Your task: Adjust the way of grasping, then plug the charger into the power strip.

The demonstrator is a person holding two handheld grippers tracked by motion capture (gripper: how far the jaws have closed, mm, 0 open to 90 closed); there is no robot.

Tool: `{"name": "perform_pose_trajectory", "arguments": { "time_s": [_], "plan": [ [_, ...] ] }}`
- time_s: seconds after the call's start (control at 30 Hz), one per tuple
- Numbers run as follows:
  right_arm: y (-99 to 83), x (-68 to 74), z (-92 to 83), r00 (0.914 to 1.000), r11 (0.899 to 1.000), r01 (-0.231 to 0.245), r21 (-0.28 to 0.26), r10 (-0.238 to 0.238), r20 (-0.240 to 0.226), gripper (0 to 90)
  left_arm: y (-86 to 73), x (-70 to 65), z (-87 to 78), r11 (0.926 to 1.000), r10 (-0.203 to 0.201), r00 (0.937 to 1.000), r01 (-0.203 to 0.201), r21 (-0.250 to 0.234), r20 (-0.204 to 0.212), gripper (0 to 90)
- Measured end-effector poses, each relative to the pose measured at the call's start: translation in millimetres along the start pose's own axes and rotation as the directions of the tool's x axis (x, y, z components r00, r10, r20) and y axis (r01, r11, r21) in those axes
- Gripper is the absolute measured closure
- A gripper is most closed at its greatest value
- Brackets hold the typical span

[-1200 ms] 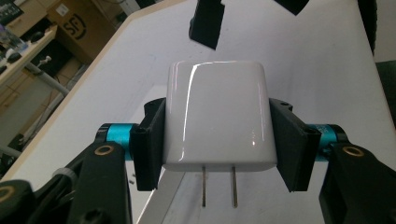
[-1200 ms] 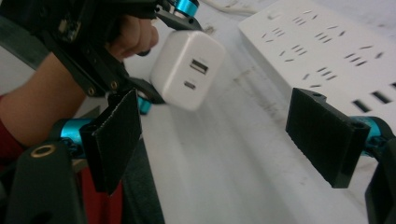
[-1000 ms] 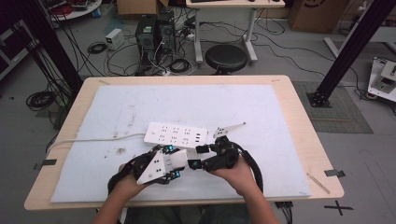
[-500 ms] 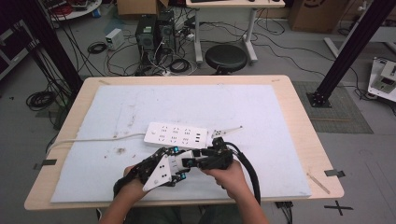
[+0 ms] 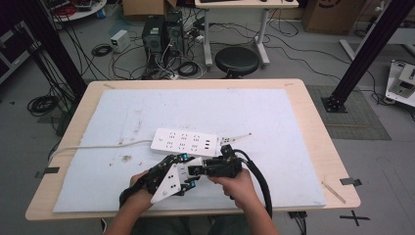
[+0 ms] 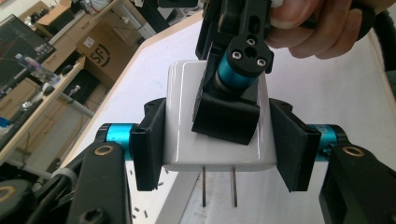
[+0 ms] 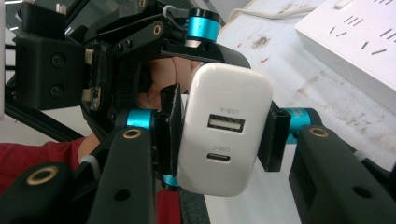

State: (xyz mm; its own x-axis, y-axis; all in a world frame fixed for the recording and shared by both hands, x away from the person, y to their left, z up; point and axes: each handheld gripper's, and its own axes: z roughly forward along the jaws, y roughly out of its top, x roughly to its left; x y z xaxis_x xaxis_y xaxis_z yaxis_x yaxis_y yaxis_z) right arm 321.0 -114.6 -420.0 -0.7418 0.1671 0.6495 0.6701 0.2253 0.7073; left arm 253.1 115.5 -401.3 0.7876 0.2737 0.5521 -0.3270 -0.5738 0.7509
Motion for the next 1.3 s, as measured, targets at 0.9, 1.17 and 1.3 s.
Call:
{"name": "perform_pose_trajectory", "arguments": {
  "time_s": [0.9,1.17,1.3],
  "plan": [
    [18.5,7.1,-41.0,0.9829,0.983,0.147,-0.109,-0.133,0.127,63.2,-25.1,67.9,-67.5,0.9336,-0.336,0.9264,0.352,0.070,-0.170,19.2],
    [26.4,5.0,-43.7,0.9432,0.964,0.258,-0.064,-0.237,0.233,63.2,-32.0,81.6,-72.4,0.9168,-0.378,0.9044,0.396,0.055,-0.197,19.0],
    [32.2,3.1,-39.4,0.8815,0.935,0.354,0.004,-0.335,0.332,63.2,-34.8,84.6,-75.9,0.9091,-0.397,0.8941,0.414,0.045,-0.207,19.0]
  ]
}}
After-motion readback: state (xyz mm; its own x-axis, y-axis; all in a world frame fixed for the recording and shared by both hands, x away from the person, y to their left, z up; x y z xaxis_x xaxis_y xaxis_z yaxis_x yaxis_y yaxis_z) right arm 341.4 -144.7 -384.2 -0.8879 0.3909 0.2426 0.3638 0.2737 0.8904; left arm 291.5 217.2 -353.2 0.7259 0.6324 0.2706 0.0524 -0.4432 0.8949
